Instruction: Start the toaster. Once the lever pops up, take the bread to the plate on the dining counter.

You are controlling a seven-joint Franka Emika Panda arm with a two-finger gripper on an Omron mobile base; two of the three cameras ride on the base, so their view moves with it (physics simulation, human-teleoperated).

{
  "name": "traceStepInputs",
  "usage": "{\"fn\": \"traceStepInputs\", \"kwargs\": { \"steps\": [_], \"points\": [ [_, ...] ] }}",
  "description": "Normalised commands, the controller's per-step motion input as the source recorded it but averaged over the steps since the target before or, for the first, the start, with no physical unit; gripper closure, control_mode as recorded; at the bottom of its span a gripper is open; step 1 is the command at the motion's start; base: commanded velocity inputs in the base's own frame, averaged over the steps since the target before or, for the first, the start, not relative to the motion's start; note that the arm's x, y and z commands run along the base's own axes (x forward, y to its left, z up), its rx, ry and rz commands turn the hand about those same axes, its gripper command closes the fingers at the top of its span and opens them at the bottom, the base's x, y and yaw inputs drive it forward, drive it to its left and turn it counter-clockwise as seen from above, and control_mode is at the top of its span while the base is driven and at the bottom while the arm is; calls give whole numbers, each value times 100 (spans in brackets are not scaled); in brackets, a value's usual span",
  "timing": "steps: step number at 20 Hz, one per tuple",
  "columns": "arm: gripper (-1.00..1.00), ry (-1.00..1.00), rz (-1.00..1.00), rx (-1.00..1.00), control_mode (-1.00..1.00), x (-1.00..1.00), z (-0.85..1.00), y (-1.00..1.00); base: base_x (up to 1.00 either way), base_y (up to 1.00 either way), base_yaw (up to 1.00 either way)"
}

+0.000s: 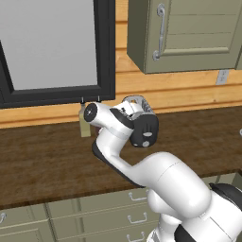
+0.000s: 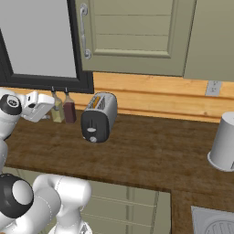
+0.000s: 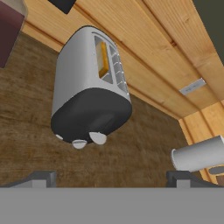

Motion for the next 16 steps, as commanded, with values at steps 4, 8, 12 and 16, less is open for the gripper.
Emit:
{"fn": "traceStepInputs", "kwargs": {
  "steps": [4, 8, 12, 16],
  "points": [
    [-100, 0, 0, 0, -100, 0, 0, 0, 0, 0, 0],
    [-100, 0, 0, 0, -100, 0, 0, 0, 0, 0, 0],
    [-100, 0, 0, 0, -100, 0, 0, 0, 0, 0, 0],
    [-100, 0, 0, 0, -100, 0, 0, 0, 0, 0, 0]
  ]
}}
